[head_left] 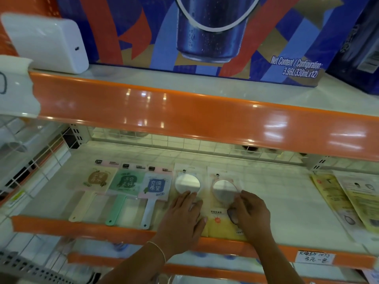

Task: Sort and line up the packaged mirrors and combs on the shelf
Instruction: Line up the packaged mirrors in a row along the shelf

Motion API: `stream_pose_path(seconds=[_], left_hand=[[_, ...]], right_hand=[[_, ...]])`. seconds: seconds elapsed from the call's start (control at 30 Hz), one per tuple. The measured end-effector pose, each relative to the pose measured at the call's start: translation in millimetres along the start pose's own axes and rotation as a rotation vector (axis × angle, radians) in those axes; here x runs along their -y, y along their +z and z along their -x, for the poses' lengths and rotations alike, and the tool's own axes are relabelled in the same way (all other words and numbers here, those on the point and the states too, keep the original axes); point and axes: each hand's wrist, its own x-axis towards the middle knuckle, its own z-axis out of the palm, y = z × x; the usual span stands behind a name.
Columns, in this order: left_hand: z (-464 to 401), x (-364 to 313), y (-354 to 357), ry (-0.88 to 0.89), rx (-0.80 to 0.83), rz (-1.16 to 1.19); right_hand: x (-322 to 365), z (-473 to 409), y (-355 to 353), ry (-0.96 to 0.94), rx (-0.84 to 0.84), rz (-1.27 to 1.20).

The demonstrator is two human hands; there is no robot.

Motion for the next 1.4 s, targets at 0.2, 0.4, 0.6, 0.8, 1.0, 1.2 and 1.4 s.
stream_pose_path(seconds=[0.2, 0.4, 0.6, 0.8, 1.0, 1.2, 1.4], left_hand=[[-10.3, -13.7, -7.4, 0.014, -0.194, 0.167], [-56.9, -71.9, -3.1, 0.054, -0.188, 0.215], [-112.1, -149.2, 17.3, 0.111, -0.075, 0.223], [-159.3, -227.9, 36.5, 0.144, 0.166, 0.241], [-186.9, -282.1, 54.4, 0.145, 0.274, 0.255], [-203.3, -302.8, 66.2, 0.147, 0.316, 0.234], [-218.3, -315.3, 69.4, 0.144, 0.268, 0.254]], right_hand=[[-4.1, -5.8, -20.4, 0.392, -0.042, -0.353], [-24.5, -21.7, -61.2, 0.473, 0.074, -0.426], [-78.8, -34.8, -139.8, 0.344, -0.065, -0.152], [-137.6, -66.1, -216.7, 0.208, -0.28, 0.282], [-189.1, -86.9, -261.1, 0.41, -0.101, 0.651], [-199.4, -93.7, -261.2, 0.372, -0.052, 0.824], [-175.7, -97.7, -266.1, 0.295, 0.039, 0.862]])
